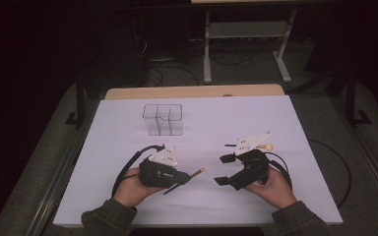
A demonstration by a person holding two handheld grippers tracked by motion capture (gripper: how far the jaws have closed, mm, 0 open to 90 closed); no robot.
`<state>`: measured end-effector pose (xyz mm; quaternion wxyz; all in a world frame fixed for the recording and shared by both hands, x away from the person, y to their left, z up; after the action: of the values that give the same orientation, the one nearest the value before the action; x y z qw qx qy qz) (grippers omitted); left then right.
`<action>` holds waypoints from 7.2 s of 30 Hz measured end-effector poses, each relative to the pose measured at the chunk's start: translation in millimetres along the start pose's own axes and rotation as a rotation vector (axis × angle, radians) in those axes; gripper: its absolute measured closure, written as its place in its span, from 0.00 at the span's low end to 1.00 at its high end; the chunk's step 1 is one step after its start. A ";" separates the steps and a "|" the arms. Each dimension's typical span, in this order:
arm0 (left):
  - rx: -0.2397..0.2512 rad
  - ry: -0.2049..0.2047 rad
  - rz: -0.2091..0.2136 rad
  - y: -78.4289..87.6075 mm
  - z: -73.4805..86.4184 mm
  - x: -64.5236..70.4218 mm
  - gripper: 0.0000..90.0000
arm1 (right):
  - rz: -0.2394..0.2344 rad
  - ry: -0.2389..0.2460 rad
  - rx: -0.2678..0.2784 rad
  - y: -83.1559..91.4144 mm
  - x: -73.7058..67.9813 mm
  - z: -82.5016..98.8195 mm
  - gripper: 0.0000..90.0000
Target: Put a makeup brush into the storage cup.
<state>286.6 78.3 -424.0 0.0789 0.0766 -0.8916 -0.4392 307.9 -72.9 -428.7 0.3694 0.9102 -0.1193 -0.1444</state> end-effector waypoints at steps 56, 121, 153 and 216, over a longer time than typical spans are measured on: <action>0.000 -0.073 -0.003 -15.4 -12.2 16.8 0.93 | -0.161 0.103 0.007 -11.7 -31.6 -19.0 0.77; 0.055 -0.031 0.072 -23.6 -9.6 17.7 0.83 | -0.202 0.098 0.091 -4.0 -38.0 -25.3 0.92; 0.133 -0.011 0.080 -4.9 -12.6 13.5 0.93 | -0.182 0.120 0.168 -4.3 -42.1 -47.1 0.92; 0.124 0.075 0.011 0.3 8.6 0.4 0.80 | -0.100 0.125 0.032 -4.7 -26.3 -56.3 0.92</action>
<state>284.4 85.0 -428.9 0.1099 0.0929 -0.9140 -0.3795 303.8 -25.2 -388.9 0.3541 0.9280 -0.0527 -0.1037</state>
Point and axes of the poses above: each handheld gripper's, and its own axes: y roughly backward along the jaws, z roughly out of its underside, x roughly to its right, the point moved 9 cm from there along -y, roughly forward along the jaws, and after that the axes turned 8 degrees about -x, right-handed, at the moved point
